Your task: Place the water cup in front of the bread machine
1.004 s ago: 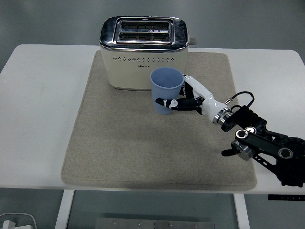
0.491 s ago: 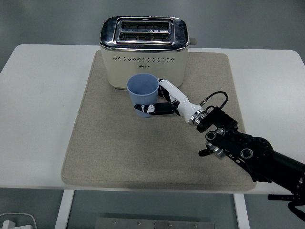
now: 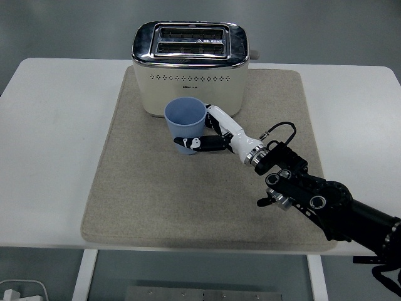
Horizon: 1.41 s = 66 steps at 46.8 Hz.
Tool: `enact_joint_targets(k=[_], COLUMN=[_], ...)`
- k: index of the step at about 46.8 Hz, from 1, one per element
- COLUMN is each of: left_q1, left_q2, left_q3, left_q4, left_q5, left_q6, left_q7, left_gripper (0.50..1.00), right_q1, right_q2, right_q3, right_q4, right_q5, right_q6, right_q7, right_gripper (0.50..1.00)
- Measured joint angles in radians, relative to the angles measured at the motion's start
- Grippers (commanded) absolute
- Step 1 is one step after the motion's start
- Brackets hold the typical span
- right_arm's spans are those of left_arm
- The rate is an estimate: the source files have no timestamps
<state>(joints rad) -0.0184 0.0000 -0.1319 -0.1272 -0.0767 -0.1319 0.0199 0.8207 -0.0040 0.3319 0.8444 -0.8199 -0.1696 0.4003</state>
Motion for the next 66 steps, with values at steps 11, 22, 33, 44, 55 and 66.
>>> enact_joint_targets(k=[11, 22, 33, 44, 55, 66], left_q1=[0.0, 0.0, 0.0, 0.0, 0.0, 0.0], left_q2=[0.0, 0.0, 0.0, 0.0, 0.0, 0.0], left_q3=[0.0, 0.0, 0.0, 0.0, 0.0, 0.0], left_q4=[0.0, 0.0, 0.0, 0.0, 0.0, 0.0], left_q5=[0.0, 0.0, 0.0, 0.0, 0.0, 0.0], left_q6=[0.0, 0.0, 0.0, 0.0, 0.0, 0.0], left_q7=[0.0, 0.0, 0.0, 0.0, 0.0, 0.0], left_gripper=[0.999, 0.999, 0.999, 0.999, 0.999, 0.999], right_q1=[-0.002, 0.0, 0.005, 0.002, -0.004, -0.031], right_q2=[-0.002, -0.002, -0.019, -0.058, -0.135, -0.284], right_q3=[-0.001, -0.001, 0.001, 0.003, 0.013, 0.02], right_q4=[-0.001, 0.0, 0.01, 0.016, 0.044, 0.171], right_q5=[-0.001, 0.001, 0.005, 0.012, 0.014, 0.016], right_q6=[0.0, 0.001, 0.034, 0.047, 0.058, 0.07], right_q7=[0.0, 0.0, 0.0, 0.0, 0.0, 0.001], right_gripper=[0.932, 0.934, 0.934, 0.934, 0.934, 0.934])
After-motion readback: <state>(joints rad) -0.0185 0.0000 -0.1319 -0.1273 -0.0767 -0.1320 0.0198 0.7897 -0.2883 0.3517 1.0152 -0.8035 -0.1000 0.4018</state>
